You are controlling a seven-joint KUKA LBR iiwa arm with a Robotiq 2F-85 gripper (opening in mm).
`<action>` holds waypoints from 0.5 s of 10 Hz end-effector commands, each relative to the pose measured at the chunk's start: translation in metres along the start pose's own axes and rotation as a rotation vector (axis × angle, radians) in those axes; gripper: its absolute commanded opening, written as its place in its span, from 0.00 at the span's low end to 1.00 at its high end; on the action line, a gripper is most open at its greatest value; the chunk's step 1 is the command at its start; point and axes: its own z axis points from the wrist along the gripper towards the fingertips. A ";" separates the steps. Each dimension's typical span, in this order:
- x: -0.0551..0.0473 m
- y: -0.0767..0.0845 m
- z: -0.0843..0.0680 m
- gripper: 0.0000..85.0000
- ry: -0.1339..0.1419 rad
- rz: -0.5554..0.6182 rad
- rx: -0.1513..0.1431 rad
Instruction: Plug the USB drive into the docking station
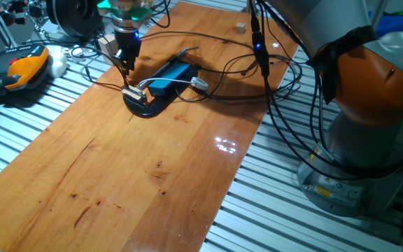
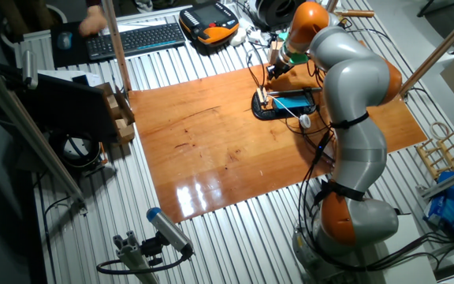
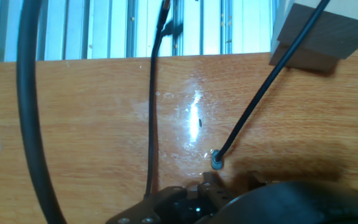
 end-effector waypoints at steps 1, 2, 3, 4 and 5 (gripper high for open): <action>-0.001 -0.001 -0.001 0.40 -0.002 0.002 0.004; -0.001 0.000 -0.002 0.40 0.000 0.005 0.006; -0.002 0.000 -0.002 0.40 0.002 0.006 0.007; -0.003 0.002 -0.003 0.40 0.003 0.007 0.004; -0.004 0.004 -0.004 0.40 0.005 0.006 0.007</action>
